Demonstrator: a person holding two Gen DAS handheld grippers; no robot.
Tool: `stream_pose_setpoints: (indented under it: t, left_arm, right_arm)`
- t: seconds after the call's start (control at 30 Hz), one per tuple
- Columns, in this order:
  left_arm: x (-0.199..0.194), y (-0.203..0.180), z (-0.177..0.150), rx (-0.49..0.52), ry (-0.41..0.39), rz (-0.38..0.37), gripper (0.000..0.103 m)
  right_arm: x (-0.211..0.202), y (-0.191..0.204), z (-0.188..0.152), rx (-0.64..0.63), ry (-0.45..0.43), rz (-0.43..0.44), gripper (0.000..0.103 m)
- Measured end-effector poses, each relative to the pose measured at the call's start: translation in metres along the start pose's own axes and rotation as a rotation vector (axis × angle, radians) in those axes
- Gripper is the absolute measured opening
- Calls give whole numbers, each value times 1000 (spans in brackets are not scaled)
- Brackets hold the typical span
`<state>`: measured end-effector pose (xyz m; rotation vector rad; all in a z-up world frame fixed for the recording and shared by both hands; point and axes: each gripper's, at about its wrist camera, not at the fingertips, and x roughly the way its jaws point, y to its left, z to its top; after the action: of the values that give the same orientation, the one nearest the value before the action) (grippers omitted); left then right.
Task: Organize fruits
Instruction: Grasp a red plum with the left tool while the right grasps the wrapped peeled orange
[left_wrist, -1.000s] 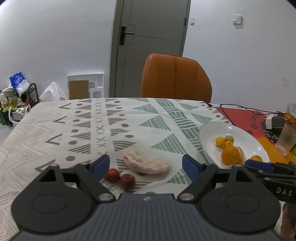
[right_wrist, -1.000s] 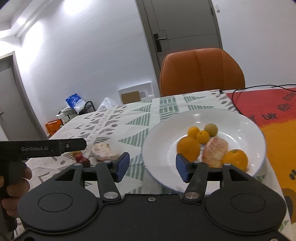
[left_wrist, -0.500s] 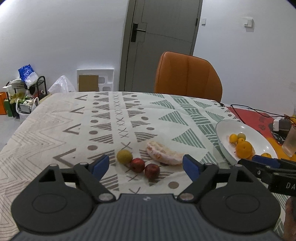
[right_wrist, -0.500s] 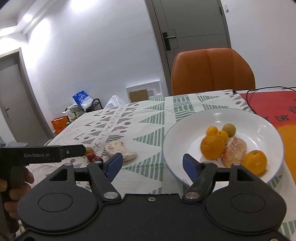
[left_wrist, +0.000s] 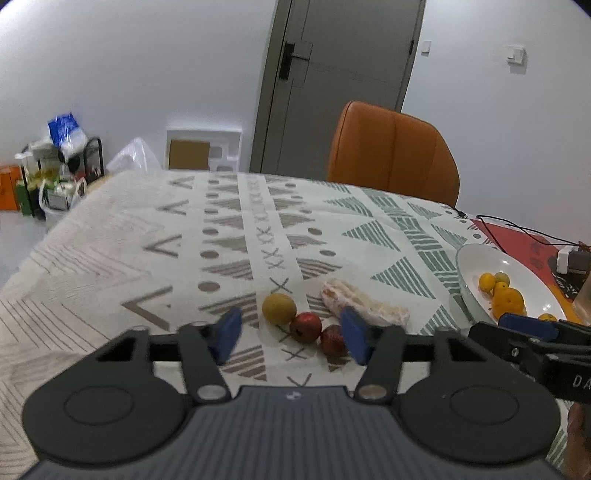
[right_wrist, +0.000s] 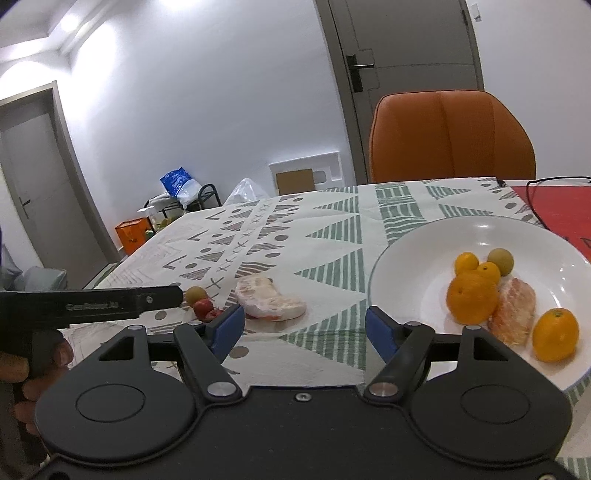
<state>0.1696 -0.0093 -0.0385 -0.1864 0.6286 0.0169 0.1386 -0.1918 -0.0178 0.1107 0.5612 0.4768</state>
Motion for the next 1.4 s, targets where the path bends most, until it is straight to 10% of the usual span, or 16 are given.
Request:
stream_pose_setpoints:
  t: [0.47, 1.4]
  left_arm:
    - [21, 2, 0, -49, 33, -25, 29]
    - [21, 31, 7, -111, 32, -21, 22]
  right_arm:
    - [15, 13, 7, -68, 18, 8, 72]
    - [76, 30, 17, -158, 115, 40, 71]
